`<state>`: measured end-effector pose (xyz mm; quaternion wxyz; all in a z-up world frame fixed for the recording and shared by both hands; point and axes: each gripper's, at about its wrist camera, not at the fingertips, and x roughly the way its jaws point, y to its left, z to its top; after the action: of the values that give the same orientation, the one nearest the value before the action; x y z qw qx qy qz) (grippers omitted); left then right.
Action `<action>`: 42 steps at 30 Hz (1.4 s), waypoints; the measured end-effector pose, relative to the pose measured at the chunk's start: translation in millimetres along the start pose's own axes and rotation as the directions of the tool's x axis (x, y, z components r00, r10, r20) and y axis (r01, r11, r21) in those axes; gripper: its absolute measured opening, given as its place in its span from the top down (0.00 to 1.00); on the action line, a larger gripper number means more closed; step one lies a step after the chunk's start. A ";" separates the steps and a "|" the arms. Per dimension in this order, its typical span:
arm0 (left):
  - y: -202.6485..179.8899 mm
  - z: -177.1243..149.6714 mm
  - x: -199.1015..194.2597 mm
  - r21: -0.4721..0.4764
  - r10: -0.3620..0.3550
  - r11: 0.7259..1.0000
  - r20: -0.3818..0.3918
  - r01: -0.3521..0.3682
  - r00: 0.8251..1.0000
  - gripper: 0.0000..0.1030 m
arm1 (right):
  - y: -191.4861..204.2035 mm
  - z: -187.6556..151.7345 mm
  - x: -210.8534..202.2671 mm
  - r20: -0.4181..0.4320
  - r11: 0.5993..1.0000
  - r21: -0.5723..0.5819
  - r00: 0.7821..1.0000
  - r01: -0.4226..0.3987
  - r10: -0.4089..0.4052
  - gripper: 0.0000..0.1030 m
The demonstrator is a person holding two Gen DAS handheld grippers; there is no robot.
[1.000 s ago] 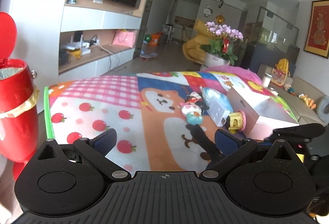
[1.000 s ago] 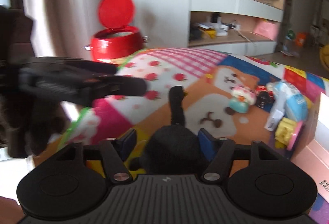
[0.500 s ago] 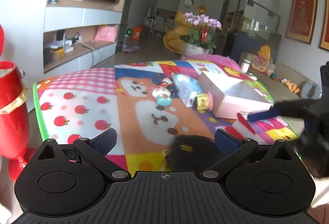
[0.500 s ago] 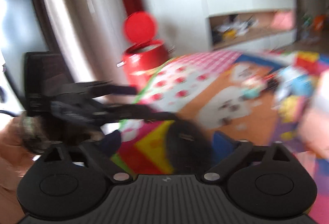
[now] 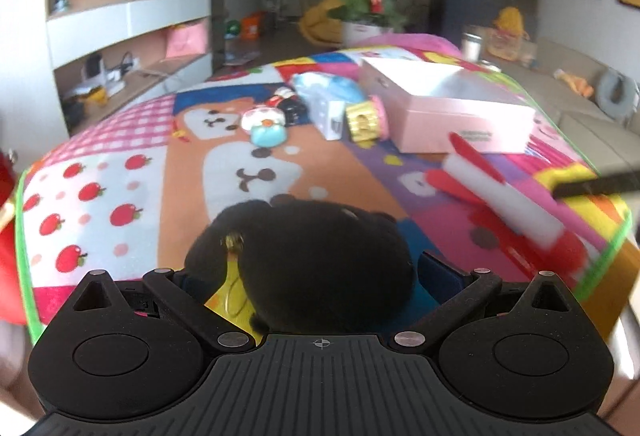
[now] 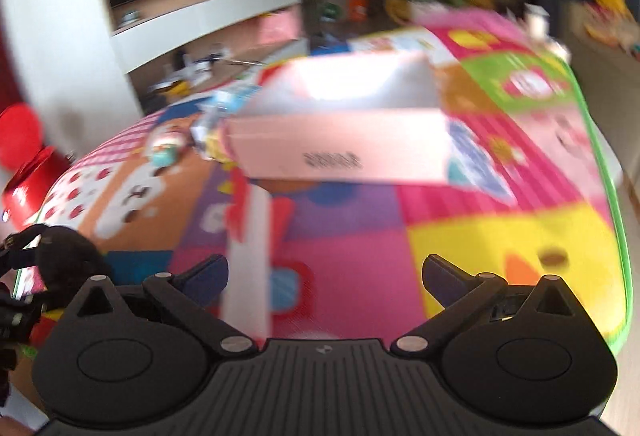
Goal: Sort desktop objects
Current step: 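Grasp the black plush toy with the left tool while the right tool holds the rocket, then carry the black plush into the pink box with the left tool and release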
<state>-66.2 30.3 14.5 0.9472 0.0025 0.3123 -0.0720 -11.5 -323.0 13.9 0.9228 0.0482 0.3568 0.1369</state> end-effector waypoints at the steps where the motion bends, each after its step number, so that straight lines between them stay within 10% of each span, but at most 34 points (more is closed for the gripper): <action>1: 1.1 1.1 3.7 -0.006 -0.011 1.000 -0.005 0.011 1.000 0.00 | -5.7 -4.9 1.0 -0.010 1.000 0.024 1.000 0.004 -0.004 0.00; 14: -1.5 1.7 8.4 0.000 -0.016 1.000 -0.002 0.016 1.000 0.11 | -10.7 -22.4 5.7 0.001 0.986 0.164 0.999 0.033 -0.034 0.00; 27: 0.0 -2.0 2.2 0.006 -0.029 1.000 0.001 0.029 1.000 0.11 | 59.9 6.0 21.8 -0.021 0.980 -0.186 0.998 -0.069 0.066 0.01; 35: -0.2 -1.9 2.7 0.006 -0.034 0.999 0.004 0.034 0.999 0.10 | 67.1 6.2 46.4 -0.086 0.977 -0.213 0.996 -0.022 0.003 0.64; 42: -9.1 2.0 -2.7 0.044 -0.047 0.998 0.004 0.046 0.999 0.11 | 51.5 -1.0 18.9 -0.104 0.979 -0.204 0.995 -0.019 -0.002 0.73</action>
<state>-68.4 21.6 18.1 0.9459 0.0157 0.3080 -0.1008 -10.0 -268.3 10.7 0.9025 -0.0528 0.3880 0.1793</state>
